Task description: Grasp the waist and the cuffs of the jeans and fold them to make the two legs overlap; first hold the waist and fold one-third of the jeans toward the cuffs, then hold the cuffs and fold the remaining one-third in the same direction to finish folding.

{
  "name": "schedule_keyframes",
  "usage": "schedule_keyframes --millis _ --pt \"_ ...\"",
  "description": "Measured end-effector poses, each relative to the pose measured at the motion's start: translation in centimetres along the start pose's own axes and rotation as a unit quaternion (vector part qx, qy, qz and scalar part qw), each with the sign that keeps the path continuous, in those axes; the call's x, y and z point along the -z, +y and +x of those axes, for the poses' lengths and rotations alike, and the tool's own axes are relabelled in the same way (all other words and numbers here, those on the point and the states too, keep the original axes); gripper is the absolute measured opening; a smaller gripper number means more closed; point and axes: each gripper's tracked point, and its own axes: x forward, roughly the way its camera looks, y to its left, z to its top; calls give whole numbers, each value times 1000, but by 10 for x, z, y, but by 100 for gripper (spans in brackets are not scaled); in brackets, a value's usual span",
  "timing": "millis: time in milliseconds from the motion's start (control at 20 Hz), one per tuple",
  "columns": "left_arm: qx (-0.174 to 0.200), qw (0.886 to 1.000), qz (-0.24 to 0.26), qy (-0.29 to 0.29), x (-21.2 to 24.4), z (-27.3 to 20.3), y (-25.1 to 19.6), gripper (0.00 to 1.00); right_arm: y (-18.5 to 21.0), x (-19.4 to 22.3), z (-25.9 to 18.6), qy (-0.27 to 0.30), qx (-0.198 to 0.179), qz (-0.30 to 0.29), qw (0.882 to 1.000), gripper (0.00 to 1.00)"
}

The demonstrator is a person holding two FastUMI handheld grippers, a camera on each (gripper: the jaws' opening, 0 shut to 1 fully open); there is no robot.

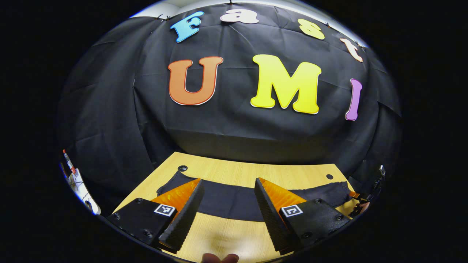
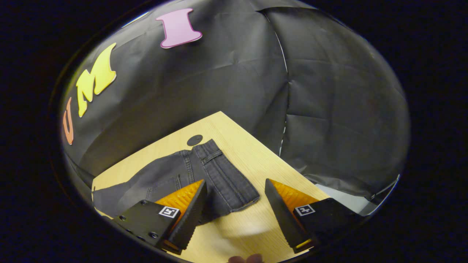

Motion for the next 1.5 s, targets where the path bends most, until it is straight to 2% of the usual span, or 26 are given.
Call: schedule_keyframes --millis 100,150,200,300,350,450,550,600,650,700,800,1000,1050,1100,1300,1500 --pt "-8 1000 -5 8 6 0 3 89 -1 6 11 13 -2 7 1000 98" --pt "-13 1000 -9 11 8 0 5 89 1 12 18 24 -4 10 1000 93" --pt "-17 1000 -13 13 10 0 7 89 3 11 20 12 -9 2 1000 93" --pt "-23 999 -21 15 12 -1 10 89 5 12 22 17 -8 -16 1000 87" --pt "-26 999 -26 18 14 0 12 89 9 18 22 27 -19 -15 999 84" --pt "-31 999 -35 24 18 -2 17 89 16 16 21 36 -26 14 999 60" --pt "-34 998 -40 23 16 -2 24 89 19 15 18 46 -27 33 998 49" --pt "-38 998 -40 21 14 -2 28 90 19 12 17 41 -19 36 998 51" --pt "-40 998 -41 19 13 -3 33 89 21 12 16 42 -15 28 999 24" --pt "-43 998 -45 17 13 -4 37 90 21 13 16 49 -7 15 999 10" --pt "-46 997 -53 11 12 -7 46 90 26 3 8 46 3 3 999 12" --pt "-55 996 -70 5 17 -11 69 90 44 -24 -27 25 -7 5 1000 12" --pt "-57 995 -79 5 21 -12 75 90 51 -33 -36 21 -10 5 1000 1" --pt "-59 994 -91 4 23 -14 81 90 64 -42 -49 10 -13 -2 1000 1" --pt "-68 990 -120 -5 30 -16 109 90 131 -79 -103 -28 -44 -48 998 1" --pt "-76 989 -121 -22 33 -26 140 90 233 -98 -167 -73 -98 -106 987 1"
